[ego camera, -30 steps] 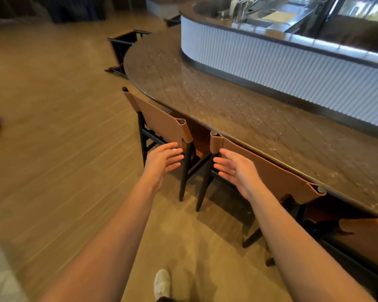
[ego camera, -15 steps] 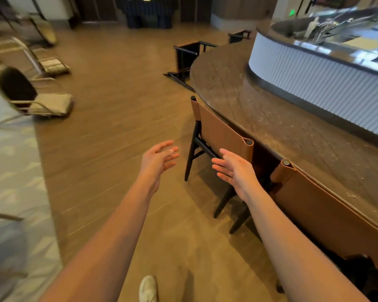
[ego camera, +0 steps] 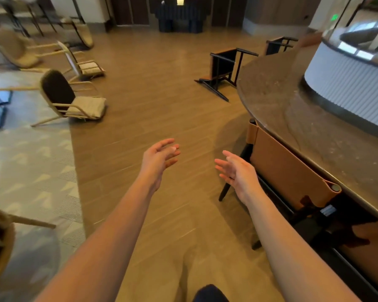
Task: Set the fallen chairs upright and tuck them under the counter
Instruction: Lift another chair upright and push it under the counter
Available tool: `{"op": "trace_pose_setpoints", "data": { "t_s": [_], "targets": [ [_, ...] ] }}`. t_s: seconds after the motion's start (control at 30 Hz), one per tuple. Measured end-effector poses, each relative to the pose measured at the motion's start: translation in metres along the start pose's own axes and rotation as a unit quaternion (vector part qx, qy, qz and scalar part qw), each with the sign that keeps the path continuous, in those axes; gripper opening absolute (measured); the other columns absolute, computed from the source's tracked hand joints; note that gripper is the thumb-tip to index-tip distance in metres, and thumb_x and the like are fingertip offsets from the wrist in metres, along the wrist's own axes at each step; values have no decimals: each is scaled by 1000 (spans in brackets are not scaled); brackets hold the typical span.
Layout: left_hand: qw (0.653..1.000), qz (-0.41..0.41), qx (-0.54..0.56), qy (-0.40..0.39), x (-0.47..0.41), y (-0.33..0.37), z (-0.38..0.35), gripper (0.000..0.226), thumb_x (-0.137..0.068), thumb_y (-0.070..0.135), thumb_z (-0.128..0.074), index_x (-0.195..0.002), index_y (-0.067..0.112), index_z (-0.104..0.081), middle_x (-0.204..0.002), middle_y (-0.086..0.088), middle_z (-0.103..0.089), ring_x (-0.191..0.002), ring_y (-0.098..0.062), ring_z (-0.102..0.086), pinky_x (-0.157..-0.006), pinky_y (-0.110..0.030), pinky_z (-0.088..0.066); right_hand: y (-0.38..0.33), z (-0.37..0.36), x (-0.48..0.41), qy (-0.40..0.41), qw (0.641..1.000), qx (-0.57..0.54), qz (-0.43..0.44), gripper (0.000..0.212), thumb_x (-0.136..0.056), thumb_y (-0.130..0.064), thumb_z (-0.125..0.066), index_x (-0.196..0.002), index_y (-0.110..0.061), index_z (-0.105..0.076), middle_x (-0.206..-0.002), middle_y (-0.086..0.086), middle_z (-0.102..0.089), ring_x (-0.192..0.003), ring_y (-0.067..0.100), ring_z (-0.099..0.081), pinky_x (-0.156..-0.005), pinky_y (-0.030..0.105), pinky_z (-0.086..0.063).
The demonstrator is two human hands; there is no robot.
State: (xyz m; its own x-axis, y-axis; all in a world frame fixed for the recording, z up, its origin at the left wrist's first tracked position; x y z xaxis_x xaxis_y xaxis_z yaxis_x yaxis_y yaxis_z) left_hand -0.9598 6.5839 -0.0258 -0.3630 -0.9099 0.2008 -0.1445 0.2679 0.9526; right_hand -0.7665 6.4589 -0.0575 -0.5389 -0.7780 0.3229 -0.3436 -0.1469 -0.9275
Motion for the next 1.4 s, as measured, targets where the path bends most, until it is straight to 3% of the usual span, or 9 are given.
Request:
{"op": "trace_pose_setpoints", "data": {
  "t_s": [0.37, 0.73, 1.4],
  "targets": [
    [999, -9, 11, 44, -175, 54, 63, 21, -93, 7, -55, -111, 16, -62, -111, -10, -69, -103, -23, -66, -87, -34, -51, -28, -122, -181, -44, 999, -2, -2, 17, -98, -29, -51, -107, -29, -66, -96, 0, -76, -91, 13, -72, -66, 26, -52],
    [999, -4, 9, 48, -380, 108, 63, 22, -93, 8, -55, -112, 15, -62, -110, -9, -70, -104, -24, -66, -93, -39, -50, -95, -208, -376, -50, 999, 6, 3, 19, -98, -27, -50, -110, -28, -66, -97, 2, -76, -92, 15, -72, -71, 28, -54],
    [997, 20, -36, -68, -781, 166, 35, 18, -94, 13, -56, -108, 19, -65, -107, -6, -72, -100, -20, -68, -86, -34, -52, -179, -299, -701, 66, 997, -38, 30, 17, -98, -28, -51, -106, -30, -66, -99, 1, -76, -94, 14, -71, -72, 30, -52]
  ]
}}
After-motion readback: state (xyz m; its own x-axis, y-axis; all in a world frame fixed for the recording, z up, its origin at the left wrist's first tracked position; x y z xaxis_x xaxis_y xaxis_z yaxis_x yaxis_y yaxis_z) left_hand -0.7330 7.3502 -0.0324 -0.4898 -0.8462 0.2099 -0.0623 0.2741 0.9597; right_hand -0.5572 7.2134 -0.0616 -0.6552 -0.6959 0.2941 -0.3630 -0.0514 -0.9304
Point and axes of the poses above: each hand's wrist, its own x-axis away from the middle knuckle, its own z-axis out of the back of the hand, y = z × x, the point moved 6 cm from there along -x, towards the middle knuckle
